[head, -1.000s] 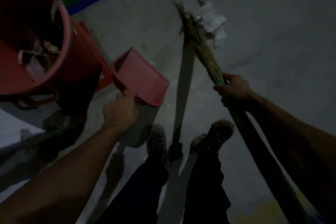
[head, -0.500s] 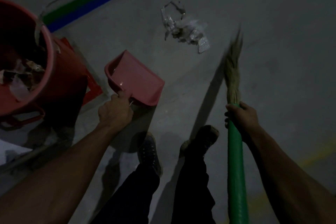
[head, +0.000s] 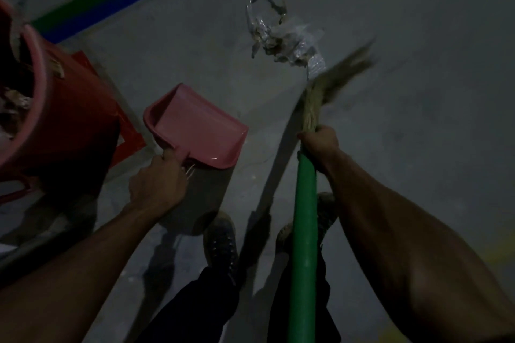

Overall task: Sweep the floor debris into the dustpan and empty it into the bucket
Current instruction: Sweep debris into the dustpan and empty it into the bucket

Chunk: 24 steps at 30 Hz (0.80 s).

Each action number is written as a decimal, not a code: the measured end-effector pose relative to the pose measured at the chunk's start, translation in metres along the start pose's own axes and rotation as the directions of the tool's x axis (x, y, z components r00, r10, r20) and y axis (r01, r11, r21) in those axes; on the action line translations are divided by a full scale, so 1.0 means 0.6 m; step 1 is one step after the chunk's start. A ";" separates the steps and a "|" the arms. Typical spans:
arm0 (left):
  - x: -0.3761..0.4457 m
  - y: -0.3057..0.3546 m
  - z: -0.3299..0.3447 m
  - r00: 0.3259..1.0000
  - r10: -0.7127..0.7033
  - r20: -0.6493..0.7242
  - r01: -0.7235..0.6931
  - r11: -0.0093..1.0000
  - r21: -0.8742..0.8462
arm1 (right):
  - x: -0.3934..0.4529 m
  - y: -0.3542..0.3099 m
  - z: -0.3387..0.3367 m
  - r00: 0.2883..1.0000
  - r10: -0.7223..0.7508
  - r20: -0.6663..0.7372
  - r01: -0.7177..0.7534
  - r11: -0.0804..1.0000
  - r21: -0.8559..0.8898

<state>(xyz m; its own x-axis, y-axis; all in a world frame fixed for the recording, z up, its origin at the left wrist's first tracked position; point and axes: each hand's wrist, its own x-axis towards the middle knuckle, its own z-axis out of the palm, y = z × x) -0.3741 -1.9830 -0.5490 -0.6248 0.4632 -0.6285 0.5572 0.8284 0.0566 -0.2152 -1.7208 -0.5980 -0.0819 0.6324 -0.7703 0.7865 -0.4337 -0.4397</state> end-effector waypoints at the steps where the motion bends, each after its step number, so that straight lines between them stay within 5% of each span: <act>1: 0.005 0.002 -0.002 1.000 -0.015 -0.005 0.015 0.999 -0.050 | 0.007 -0.019 -0.006 1.000 -0.028 0.001 0.028 0.999 -0.040; 6: 0.023 0.025 -0.025 0.998 -0.069 0.009 0.069 0.973 -0.218 | 0.009 -0.100 -0.077 0.989 -0.147 0.004 0.143 0.960 -0.239; 13: 0.094 0.083 -0.052 0.997 -0.052 0.050 0.062 0.972 -0.225 | 0.079 -0.169 -0.181 0.980 -0.197 -0.014 0.170 0.875 -0.454; 17: 0.162 0.119 -0.038 0.992 -0.096 0.077 0.113 0.959 -0.261 | 0.150 -0.193 -0.163 0.985 -0.162 0.061 0.167 0.804 -0.571; 24: 0.261 0.174 -0.020 0.986 -0.131 0.098 0.152 0.956 -0.253 | 0.224 -0.204 -0.099 0.927 -0.323 0.189 0.362 0.647 -0.671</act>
<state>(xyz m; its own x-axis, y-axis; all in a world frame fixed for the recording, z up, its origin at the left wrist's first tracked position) -0.4203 -1.8199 -0.6323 -0.6358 0.3173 -0.7036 0.2992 0.9416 0.1543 -0.2860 -1.5446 -0.6205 -0.4457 0.6049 -0.6599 0.8899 0.3790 -0.2537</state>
